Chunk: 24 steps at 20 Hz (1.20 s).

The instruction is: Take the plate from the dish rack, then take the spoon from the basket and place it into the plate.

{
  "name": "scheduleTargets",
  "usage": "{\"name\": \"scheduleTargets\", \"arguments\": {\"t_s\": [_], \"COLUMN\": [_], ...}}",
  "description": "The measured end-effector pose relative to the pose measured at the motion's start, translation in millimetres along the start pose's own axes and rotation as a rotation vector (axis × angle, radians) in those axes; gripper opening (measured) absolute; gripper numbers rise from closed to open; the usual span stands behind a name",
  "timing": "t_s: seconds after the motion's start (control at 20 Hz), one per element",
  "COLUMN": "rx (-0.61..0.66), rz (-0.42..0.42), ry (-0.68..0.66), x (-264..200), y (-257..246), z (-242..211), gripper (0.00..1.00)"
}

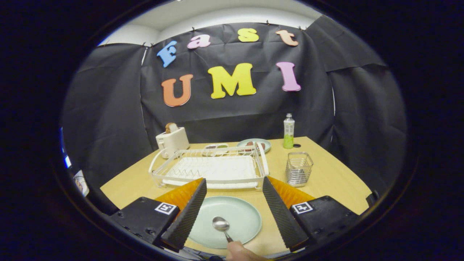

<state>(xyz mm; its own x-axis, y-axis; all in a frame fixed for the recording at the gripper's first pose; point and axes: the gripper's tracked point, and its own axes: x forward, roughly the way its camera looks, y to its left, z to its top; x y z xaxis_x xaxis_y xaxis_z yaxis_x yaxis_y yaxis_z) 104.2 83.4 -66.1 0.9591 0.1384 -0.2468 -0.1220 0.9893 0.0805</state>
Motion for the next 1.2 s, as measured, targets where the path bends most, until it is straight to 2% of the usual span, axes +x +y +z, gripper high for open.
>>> {"name": "scheduleTargets", "arguments": {"t_s": [0.15, 0.45, 0.75, 1.2], "rx": [0.027, -0.046, -0.083, -0.108], "rz": [0.004, -0.092, -0.129, -0.13], "ry": [-0.06, -0.152, -0.23, -0.249], "x": [-22, -63, -103, -98], "y": [-11, -45, -36, -7], "z": [11, 29, 44, 38], "gripper": [1.0, 1.0, 1.0, 1.0]}}
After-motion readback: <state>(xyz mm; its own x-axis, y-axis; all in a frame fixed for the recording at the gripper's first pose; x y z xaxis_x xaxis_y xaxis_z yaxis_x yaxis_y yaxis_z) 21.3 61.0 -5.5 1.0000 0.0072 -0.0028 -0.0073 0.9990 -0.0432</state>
